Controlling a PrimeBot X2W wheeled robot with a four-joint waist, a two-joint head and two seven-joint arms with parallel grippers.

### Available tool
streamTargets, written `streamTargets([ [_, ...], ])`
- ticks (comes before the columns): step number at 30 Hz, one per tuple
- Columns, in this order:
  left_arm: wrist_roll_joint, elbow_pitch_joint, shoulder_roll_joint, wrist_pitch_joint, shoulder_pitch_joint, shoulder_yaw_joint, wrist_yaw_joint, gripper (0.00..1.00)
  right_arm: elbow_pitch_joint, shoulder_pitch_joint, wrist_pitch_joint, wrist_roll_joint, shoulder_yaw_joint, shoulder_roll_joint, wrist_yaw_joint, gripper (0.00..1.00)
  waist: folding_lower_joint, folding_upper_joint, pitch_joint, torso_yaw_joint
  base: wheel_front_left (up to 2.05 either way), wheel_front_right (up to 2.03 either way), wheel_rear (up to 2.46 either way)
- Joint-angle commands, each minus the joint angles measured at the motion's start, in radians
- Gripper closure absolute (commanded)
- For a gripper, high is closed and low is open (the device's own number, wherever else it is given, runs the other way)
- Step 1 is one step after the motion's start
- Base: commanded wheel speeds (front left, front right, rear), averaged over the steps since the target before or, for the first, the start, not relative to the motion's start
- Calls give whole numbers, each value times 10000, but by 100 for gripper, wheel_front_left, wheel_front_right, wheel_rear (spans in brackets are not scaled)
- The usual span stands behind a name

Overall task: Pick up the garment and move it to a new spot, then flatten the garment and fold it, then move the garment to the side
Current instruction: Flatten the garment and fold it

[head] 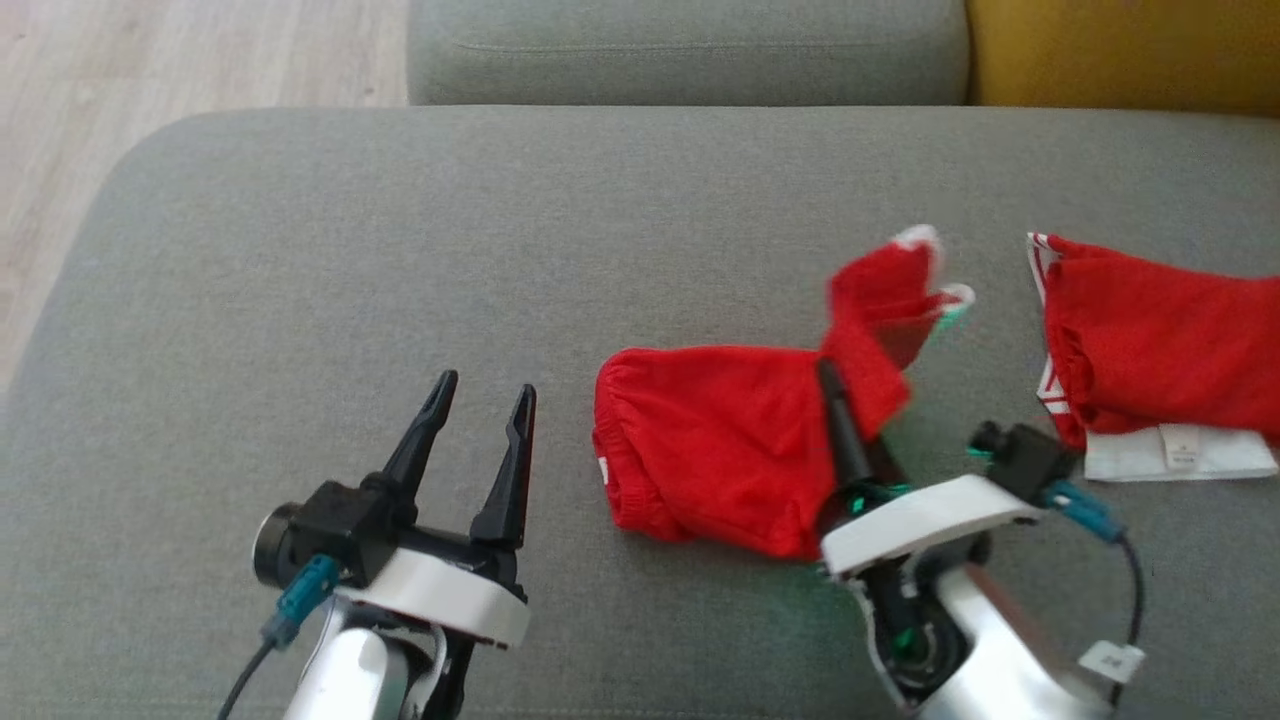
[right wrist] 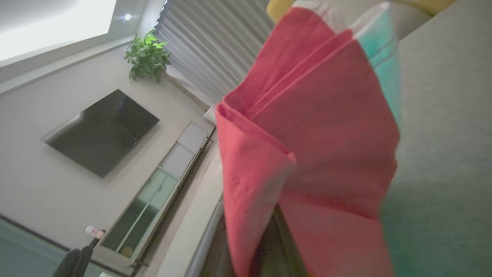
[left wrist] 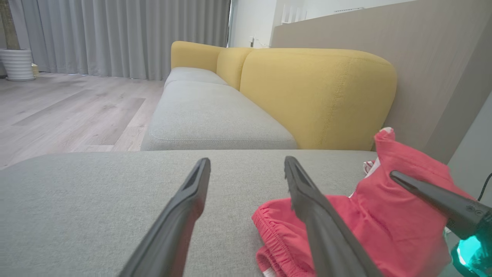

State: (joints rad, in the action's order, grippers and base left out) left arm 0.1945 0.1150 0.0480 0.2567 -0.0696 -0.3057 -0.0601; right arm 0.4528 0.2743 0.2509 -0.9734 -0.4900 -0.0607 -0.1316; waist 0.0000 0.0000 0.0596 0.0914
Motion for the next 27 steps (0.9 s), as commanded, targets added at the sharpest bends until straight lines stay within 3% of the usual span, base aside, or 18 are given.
streamTargets([
  [1, -44, -297, 22, 51, -225, 352, 47, 0, -427, 262, 108, 89, -326, 104, 9, 100, 0, 0, -34, 68, 0, 0, 0],
  [11, 45, -333, 22, 51, -226, 274, 103, 0, 192, 980, -215, 192, -2642, 105, 9, 100, 0, 0, 10, 531, 0, 0, 0],
  [21, 112, -341, 22, 51, -257, 211, 129, 0, 1214, 1618, -130, 432, -3506, 105, 9, 100, 0, 0, 195, 834, 0, 0, 0],
  [22, 113, -336, 22, 51, -260, 204, 133, 0, 1338, 1677, -115, 511, -3587, 105, 9, 93, 0, 0, 210, 851, 0, 0, 0],
  [23, 113, -336, 22, 51, -260, 204, 133, 0, 1338, 1677, -115, 511, -3587, 105, 9, 93, 0, 0, 210, 851, 0, 0, 0],
  [24, 119, -328, 22, 51, -276, 186, 140, 0, 1488, 1745, -71, 592, -3715, 105, 9, 0, 0, 0, 243, 886, 0, 0, 0],
  [27, 127, -322, 22, 51, -306, 151, 145, 0, 1522, 1765, -28, 483, -3957, 105, 9, 0, 0, 0, 295, 938, 0, 0, 0],
])
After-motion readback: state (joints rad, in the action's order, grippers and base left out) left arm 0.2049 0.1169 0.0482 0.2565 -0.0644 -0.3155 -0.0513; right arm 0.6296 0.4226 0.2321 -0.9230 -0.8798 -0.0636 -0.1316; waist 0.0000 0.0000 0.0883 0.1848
